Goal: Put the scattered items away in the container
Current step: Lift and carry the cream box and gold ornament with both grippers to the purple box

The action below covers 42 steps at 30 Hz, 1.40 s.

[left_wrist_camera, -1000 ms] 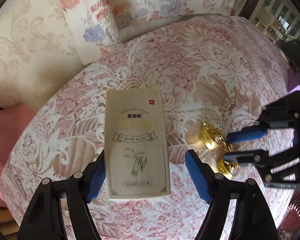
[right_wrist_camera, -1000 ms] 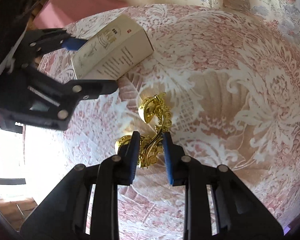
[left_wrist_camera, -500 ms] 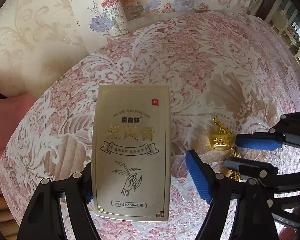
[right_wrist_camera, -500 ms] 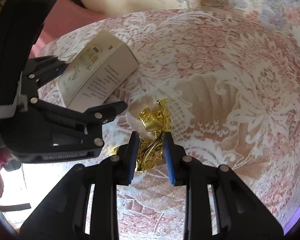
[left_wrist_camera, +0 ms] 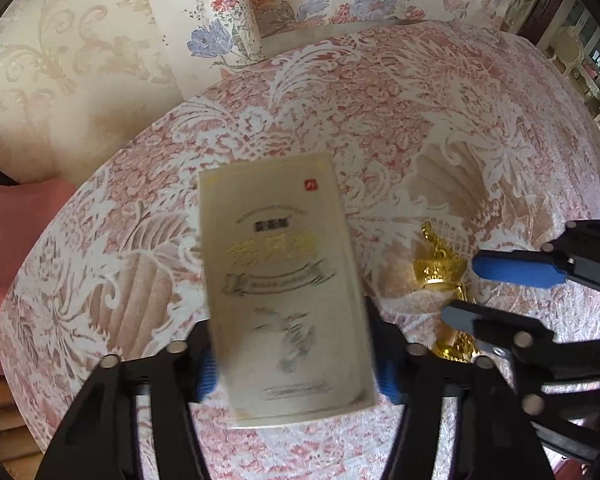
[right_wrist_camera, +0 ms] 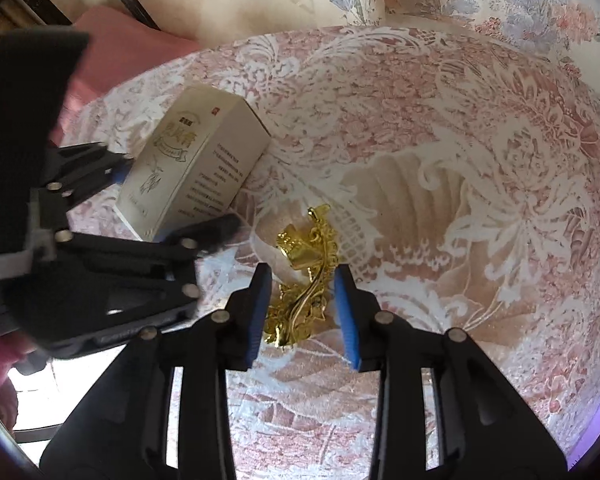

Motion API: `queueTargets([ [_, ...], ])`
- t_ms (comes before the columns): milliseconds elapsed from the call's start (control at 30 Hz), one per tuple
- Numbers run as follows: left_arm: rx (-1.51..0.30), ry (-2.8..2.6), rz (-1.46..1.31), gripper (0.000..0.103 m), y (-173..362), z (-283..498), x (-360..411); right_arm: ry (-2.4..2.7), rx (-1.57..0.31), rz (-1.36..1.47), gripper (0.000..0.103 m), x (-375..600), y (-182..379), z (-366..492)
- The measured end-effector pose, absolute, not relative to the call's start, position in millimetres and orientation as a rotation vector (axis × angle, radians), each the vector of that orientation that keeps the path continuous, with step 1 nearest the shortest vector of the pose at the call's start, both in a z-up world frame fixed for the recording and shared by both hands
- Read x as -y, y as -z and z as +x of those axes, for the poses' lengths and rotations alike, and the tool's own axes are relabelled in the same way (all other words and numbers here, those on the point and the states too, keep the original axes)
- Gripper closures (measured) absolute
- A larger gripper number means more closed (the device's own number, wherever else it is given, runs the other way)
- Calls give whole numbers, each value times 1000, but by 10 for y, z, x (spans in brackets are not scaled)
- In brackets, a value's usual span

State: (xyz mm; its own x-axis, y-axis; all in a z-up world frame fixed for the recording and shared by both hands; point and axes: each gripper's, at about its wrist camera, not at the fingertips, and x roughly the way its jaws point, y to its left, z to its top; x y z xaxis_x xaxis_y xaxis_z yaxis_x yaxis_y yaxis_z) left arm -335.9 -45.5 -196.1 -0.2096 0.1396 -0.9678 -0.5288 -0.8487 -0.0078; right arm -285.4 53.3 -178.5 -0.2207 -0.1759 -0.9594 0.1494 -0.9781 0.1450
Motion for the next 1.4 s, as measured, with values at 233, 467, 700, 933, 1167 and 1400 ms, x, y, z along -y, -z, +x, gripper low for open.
queueTargets([
  [233, -435, -2119, -1612, 48, 1953, -3236, 506, 2317, -124, 1811, 73, -429, 1864, -2780],
  [467, -377, -2128, -1592, 48, 1945, -2949, 524, 2286, -51, 1723, 77, -516, 1858, -2599],
  [700, -317, -2149, -1583, 48, 1972, -2734, 598, 2247, 49, 1706, 77, -687, 1853, -2449],
  [933, -222, -2193, -1563, 48, 1901, -2635, 654, 2246, 110, 1681, 77, -714, 1756, -2367],
  [1167, -178, -2199, -1565, 48, 1842, -2426, 700, 2238, 129, 1665, 77, -786, 1689, -2234],
  [1400, -181, -2180, -1568, 48, 1799, -2237, 670, 2243, 145, 1670, 77, -935, 1619, -2045],
])
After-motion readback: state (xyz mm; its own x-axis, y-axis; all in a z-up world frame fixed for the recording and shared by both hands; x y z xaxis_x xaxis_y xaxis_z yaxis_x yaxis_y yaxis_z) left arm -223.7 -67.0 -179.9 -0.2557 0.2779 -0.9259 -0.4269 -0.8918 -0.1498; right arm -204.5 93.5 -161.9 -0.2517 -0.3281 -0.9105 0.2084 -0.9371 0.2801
